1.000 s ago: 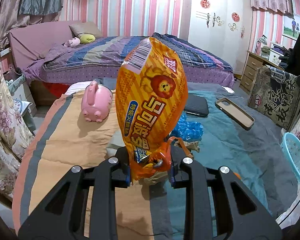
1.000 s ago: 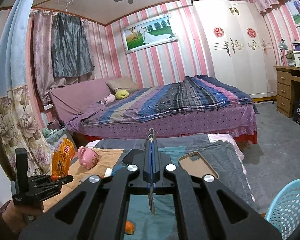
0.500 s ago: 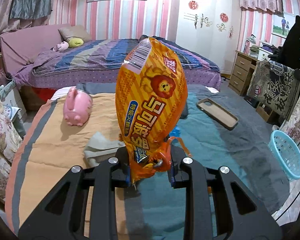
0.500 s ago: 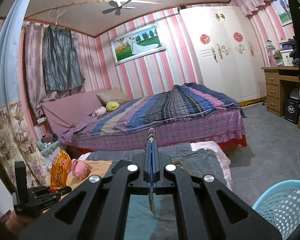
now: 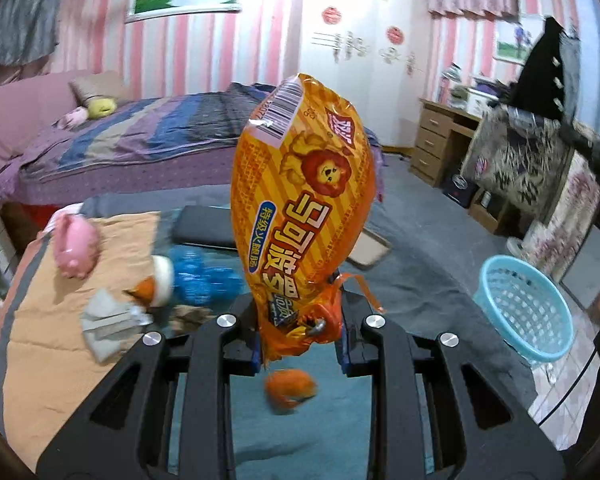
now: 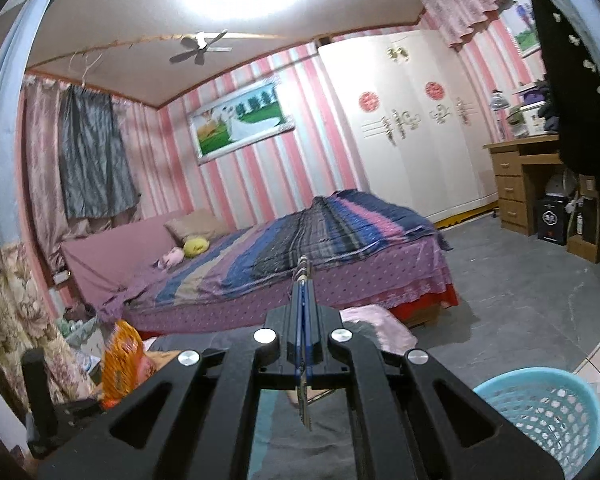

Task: Collect trash
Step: 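Carry the orange bag with the left tool while the right tool carries the printed bag to the basket, then open both tools over the blue laundry basket to drop the bags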

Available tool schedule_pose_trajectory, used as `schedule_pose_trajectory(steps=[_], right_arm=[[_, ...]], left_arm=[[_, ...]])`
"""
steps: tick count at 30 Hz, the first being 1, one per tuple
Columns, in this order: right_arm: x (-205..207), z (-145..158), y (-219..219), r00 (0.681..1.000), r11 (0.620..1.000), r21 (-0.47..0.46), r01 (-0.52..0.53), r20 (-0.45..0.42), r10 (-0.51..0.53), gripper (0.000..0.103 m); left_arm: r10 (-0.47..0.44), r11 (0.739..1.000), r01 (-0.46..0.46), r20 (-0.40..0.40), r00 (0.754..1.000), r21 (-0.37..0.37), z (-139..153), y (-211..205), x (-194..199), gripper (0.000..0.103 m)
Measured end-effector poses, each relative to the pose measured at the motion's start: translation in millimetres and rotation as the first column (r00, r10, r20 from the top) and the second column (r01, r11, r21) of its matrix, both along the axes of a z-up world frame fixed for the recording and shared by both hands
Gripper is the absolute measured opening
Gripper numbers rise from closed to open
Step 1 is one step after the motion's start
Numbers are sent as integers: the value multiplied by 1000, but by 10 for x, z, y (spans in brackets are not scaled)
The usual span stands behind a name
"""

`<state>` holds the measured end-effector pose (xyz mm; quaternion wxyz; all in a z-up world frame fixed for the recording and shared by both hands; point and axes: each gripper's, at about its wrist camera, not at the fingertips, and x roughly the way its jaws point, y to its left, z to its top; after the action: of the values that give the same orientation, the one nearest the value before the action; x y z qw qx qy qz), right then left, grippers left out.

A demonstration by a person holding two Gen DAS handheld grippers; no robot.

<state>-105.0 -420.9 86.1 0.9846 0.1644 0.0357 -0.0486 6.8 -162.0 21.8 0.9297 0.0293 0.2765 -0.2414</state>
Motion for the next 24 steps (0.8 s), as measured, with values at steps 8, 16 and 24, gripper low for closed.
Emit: schedule_pose_trajectory(steps=[8, 16, 24], right_arm=[[-276, 70, -408, 992, 992, -19, 122, -10, -122, 1], [-591, 36, -941, 963, 968, 0, 250, -100, -249, 1], [-653, 24, -1198, 912, 940, -51, 338, -230, -341, 4]], left_arm=[[-84, 995, 83, -21, 996, -48, 99, -578, -84, 25], [-190, 979, 187, -32, 981, -82, 181, -1313, -145, 25], [-312, 948, 304, -78, 947, -94, 21, -1964, -391, 25]])
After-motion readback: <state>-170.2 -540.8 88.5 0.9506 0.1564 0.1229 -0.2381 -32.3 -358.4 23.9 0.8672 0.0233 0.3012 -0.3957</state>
